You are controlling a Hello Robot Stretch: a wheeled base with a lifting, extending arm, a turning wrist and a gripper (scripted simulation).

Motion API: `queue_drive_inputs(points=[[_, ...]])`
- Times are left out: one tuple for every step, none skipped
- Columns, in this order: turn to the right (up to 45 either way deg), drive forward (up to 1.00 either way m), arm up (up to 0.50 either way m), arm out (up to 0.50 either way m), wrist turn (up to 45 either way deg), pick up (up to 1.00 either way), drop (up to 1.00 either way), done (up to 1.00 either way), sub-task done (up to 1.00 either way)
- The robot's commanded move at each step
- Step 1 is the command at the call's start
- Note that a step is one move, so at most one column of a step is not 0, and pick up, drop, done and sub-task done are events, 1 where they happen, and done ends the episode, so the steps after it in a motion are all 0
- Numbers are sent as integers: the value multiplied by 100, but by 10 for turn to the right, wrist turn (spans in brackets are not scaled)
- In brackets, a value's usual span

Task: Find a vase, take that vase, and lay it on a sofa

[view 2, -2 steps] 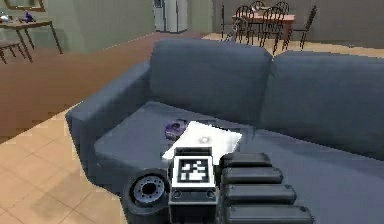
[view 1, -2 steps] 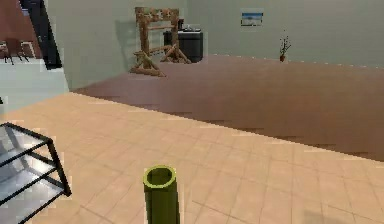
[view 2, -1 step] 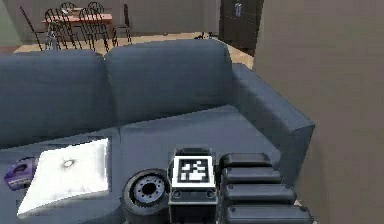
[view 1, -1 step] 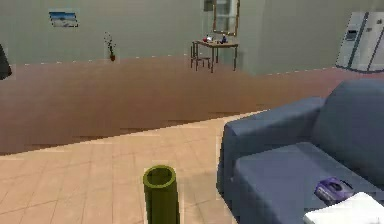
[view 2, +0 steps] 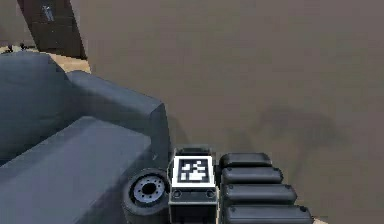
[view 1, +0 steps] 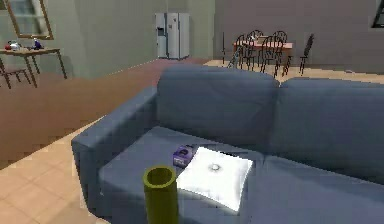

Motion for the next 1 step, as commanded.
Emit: queue_drive_inputs(points=[[390,0,0,0,0,0,0,0,0]])
